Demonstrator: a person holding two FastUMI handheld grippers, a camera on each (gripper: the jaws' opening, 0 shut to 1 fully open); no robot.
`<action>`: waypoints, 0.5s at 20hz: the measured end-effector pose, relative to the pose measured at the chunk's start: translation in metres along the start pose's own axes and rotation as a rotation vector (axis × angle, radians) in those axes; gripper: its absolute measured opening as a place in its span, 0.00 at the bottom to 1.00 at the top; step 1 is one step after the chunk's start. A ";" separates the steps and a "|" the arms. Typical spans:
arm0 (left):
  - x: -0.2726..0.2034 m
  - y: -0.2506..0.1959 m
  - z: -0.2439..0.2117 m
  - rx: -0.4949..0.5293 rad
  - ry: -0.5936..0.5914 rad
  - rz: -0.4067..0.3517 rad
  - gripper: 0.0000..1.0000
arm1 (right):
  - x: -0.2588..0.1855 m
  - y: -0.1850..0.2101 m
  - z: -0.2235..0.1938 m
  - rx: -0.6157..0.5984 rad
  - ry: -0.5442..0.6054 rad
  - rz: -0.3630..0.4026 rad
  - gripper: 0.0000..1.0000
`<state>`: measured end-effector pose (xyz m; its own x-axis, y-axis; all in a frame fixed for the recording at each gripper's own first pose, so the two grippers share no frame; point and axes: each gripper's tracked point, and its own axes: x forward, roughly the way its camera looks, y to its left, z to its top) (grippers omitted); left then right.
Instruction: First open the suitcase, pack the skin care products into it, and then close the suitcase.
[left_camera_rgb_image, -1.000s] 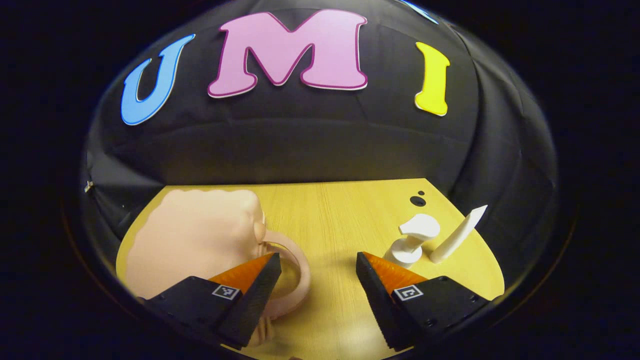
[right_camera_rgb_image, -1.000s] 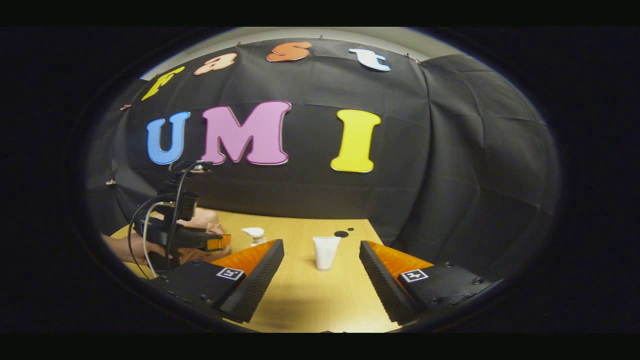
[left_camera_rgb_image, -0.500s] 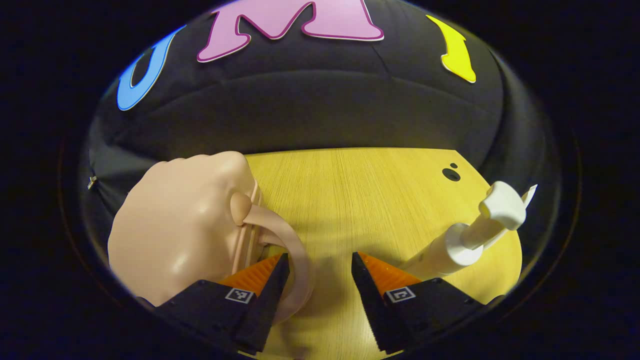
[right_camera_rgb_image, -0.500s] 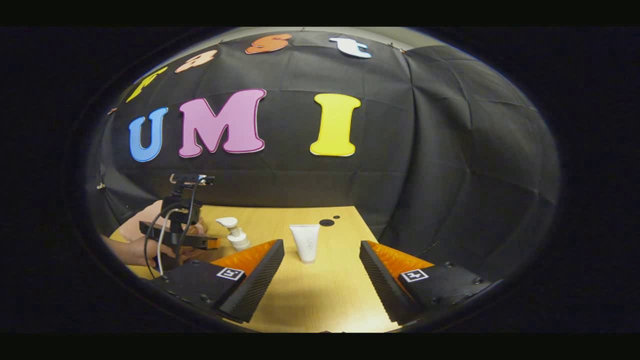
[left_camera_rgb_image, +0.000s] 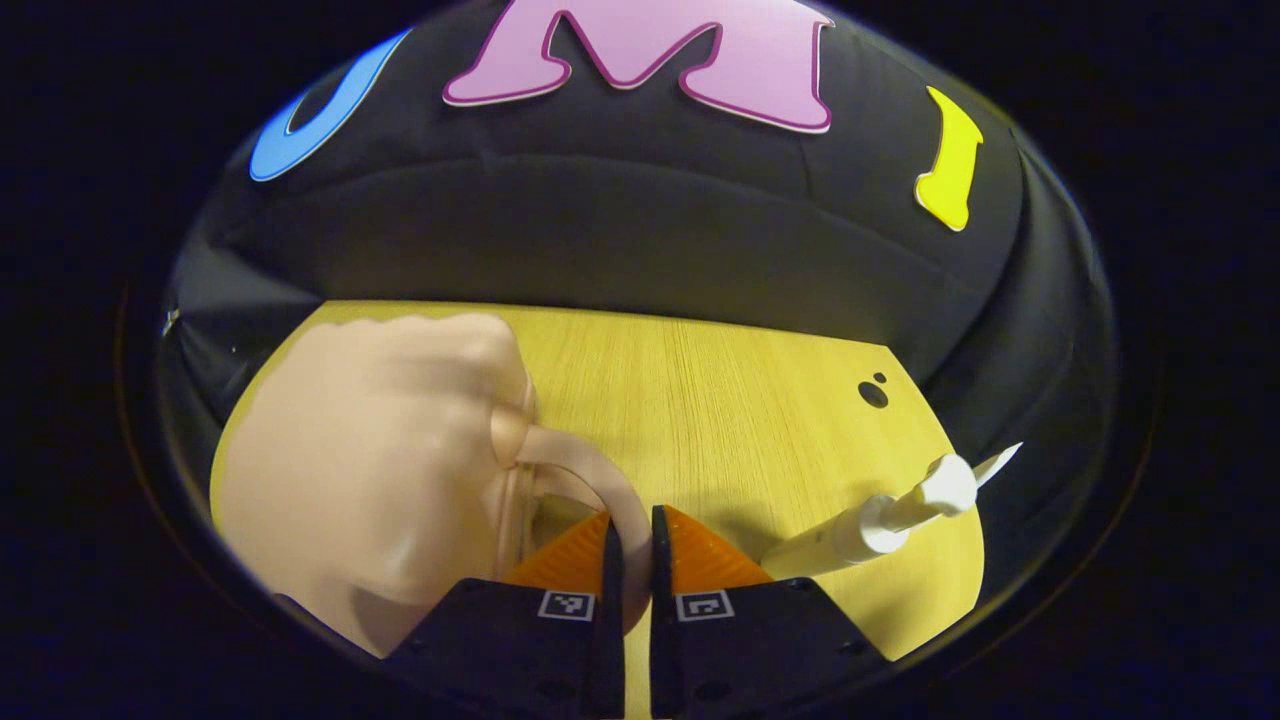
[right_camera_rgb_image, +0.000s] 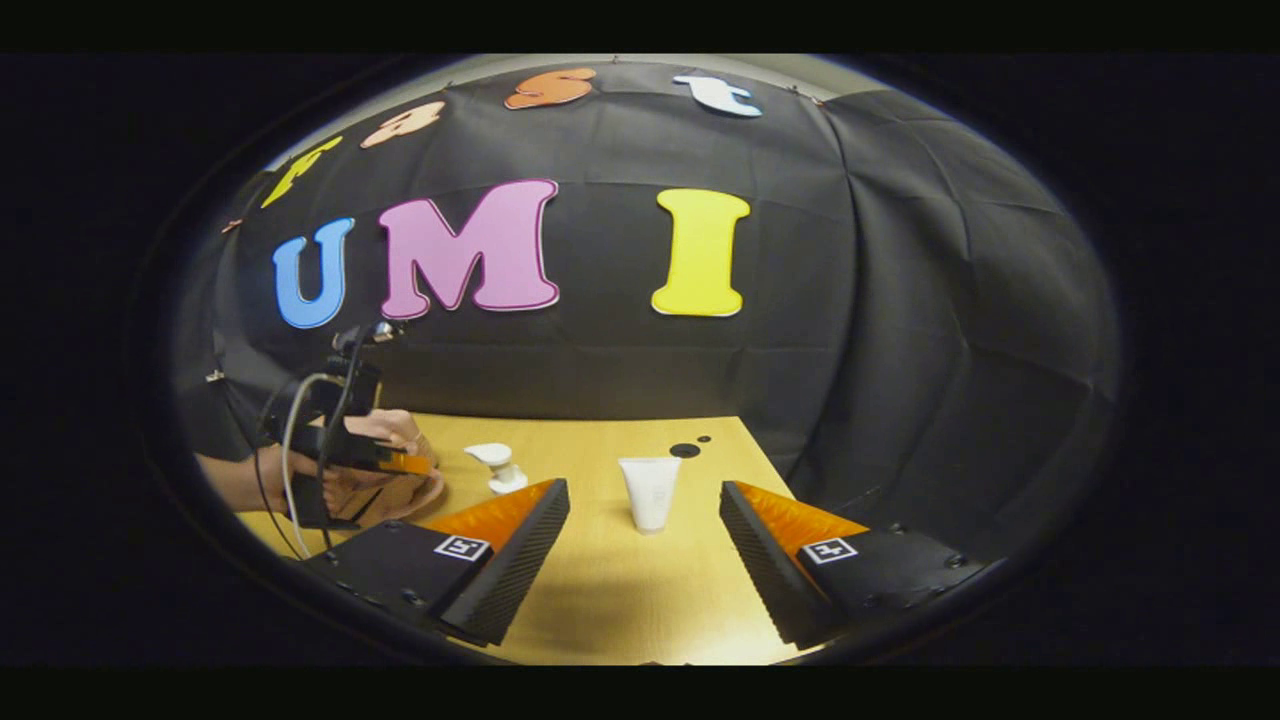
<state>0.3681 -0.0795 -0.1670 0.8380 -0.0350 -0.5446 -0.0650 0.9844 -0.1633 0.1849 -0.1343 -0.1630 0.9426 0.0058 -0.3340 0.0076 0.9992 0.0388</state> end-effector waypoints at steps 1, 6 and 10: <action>-0.019 0.004 0.016 0.011 -0.016 -0.007 0.14 | 0.000 0.008 0.002 0.002 -0.004 0.008 0.96; -0.107 0.069 0.083 0.094 -0.038 -0.018 0.14 | 0.000 0.040 0.020 -0.018 -0.047 0.043 0.97; -0.157 0.182 0.120 0.269 -0.066 0.132 0.14 | -0.002 0.058 0.022 -0.041 -0.052 0.049 0.96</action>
<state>0.2896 0.1258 -0.0122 0.8659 0.0987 -0.4904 -0.0369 0.9903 0.1342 0.1908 -0.0773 -0.1392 0.9574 0.0537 -0.2836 -0.0514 0.9986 0.0154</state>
